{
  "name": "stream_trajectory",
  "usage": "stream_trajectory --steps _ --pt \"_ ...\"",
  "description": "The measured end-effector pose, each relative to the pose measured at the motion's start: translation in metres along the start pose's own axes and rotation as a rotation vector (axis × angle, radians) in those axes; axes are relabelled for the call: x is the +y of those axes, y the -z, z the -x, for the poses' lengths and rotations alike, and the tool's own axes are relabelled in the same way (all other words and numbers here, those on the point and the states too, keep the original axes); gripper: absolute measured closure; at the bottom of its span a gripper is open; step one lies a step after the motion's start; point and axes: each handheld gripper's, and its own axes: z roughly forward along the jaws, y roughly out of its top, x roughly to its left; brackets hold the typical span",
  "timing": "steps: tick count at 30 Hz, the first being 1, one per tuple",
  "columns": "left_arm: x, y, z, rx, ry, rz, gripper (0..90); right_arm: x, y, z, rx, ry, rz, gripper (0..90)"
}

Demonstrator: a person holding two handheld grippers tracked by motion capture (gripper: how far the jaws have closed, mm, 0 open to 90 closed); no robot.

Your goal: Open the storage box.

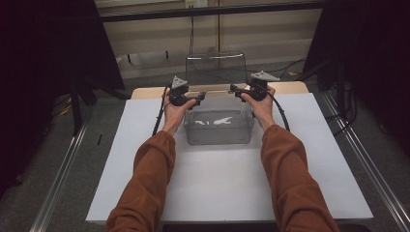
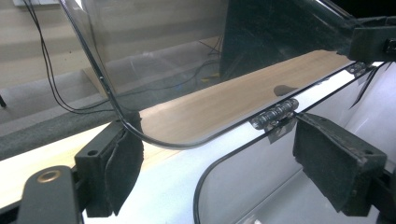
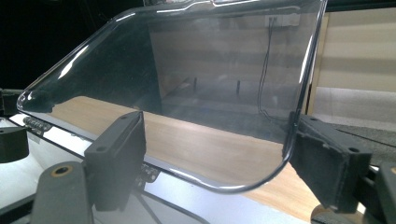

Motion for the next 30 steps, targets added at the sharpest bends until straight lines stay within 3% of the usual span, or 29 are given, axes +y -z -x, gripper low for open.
stream_trajectory --steps 6,10,14,16,17,19,22,30 --pt "-0.0008 0.0000 -0.0006 -0.007 0.026 0.002 17.0 -0.0012 -0.0001 0.0002 -0.001 -0.022 0.002 20.2" --pt "-0.0023 -0.0009 -0.0007 -0.015 0.023 -0.002 17.0 -0.0022 -0.0003 0.0015 0.000 -0.046 0.002 19.0" --pt "-0.0064 -0.0033 -0.0002 -0.028 0.027 -0.036 17.1 -0.0018 0.0000 0.0009 -0.025 -0.024 0.009 17.4" --pt "-0.0090 -0.0044 -0.0042 -0.062 0.115 -0.041 17.4 -0.0025 0.0000 0.0010 -0.014 -0.029 0.009 22.7" --pt "-0.0096 -0.0042 -0.0055 -0.065 0.118 -0.044 17.5 -0.0027 -0.0003 0.0000 0.003 -0.021 0.017 25.4" --pt "-0.0086 -0.0037 -0.0038 -0.046 0.077 -0.043 21.5 -0.0017 -0.0002 -0.0017 -0.006 -0.002 0.014 25.1" --pt "-0.0060 -0.0046 0.0025 -0.048 0.052 -0.041 22.1 -0.0024 0.0002 0.0001 -0.002 -0.018 0.018 24.7" --pt "-0.0082 -0.0012 0.0002 -0.082 0.071 -0.070 22.4 -0.0019 0.0016 -0.0008 -0.015 -0.005 0.017 22.3"
